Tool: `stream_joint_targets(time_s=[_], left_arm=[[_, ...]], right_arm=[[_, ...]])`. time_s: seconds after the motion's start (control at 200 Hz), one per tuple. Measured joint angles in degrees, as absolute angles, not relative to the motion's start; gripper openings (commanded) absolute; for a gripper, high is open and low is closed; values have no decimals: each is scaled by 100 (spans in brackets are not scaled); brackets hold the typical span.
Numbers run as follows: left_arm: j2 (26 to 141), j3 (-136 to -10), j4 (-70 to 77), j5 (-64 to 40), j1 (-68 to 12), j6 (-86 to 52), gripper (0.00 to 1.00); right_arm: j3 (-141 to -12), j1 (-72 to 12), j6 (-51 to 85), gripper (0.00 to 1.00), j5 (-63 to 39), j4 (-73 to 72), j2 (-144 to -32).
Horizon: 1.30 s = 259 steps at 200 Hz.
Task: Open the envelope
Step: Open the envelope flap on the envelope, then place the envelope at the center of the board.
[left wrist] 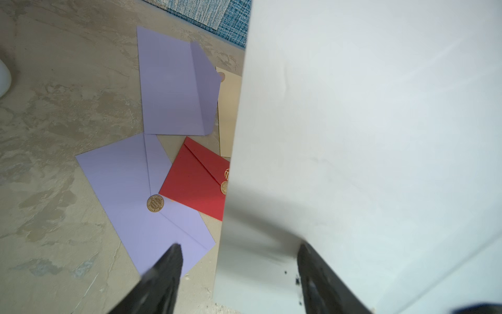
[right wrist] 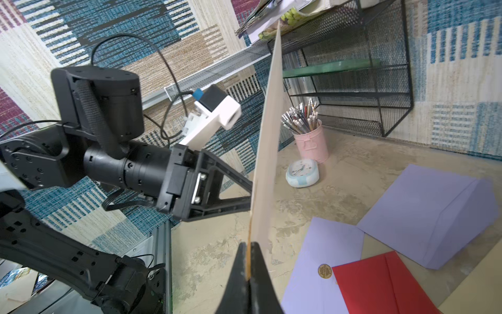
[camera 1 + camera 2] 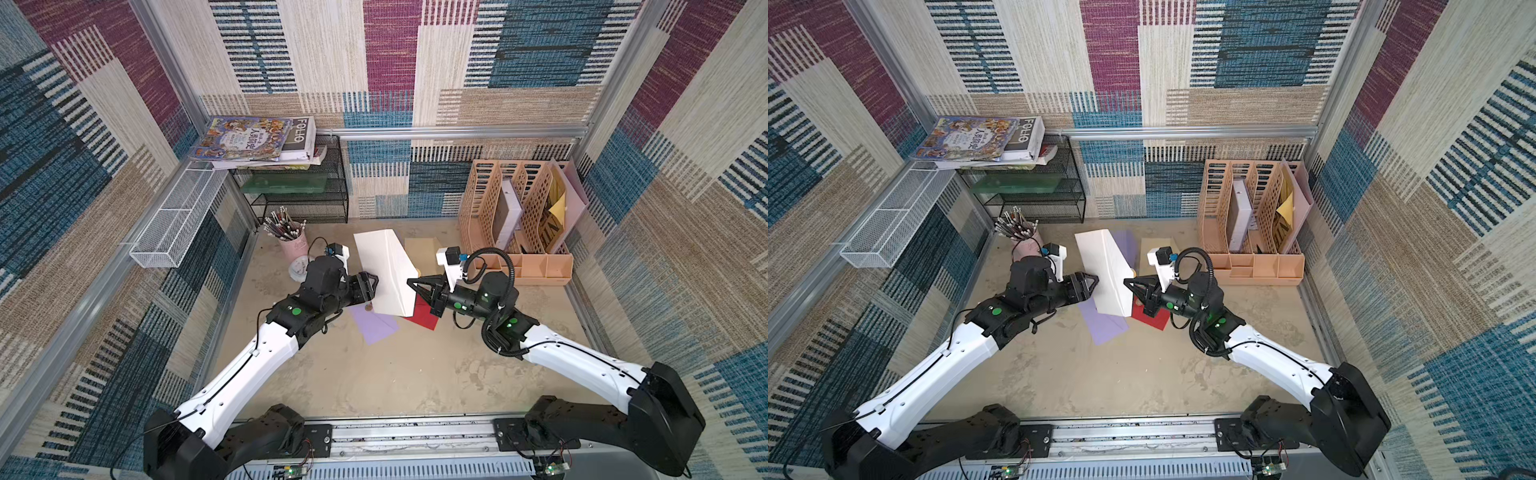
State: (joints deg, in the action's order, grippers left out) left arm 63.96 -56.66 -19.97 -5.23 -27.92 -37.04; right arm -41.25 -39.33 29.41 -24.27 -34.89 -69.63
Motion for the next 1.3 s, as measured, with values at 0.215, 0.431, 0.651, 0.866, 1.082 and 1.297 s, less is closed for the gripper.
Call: stream_joint_targets(time_s=[0.215,0.431,0.651,0.866,1.082,1.297], left_arm=[[5900,-5662,-2244,-259,-2733,-3590,70],[5398,-5631,-2477,30,-2698,-3485,71],[4890,-5443,-2674,283,-2687,-3430,75],[4659,-5343,-2746,443,-2659,-3409,77],[4539,-5349,-2853,473,-2626,-3406,77],[4324,-5406,-2882,482,-2613,-3378,81]], right_arm=[[-4340,-3754,2958,0,-2576,-3356,-7078],[-4510,-3518,2985,0,-2694,-3271,-7255],[-4466,-3347,3159,0,-2851,-3277,-7354],[-4394,-3194,3229,0,-2974,-3103,-7203],[-4219,-3157,3557,0,-3168,-3194,-7422],[-4431,-3470,4139,0,-3361,-3791,-8305]])
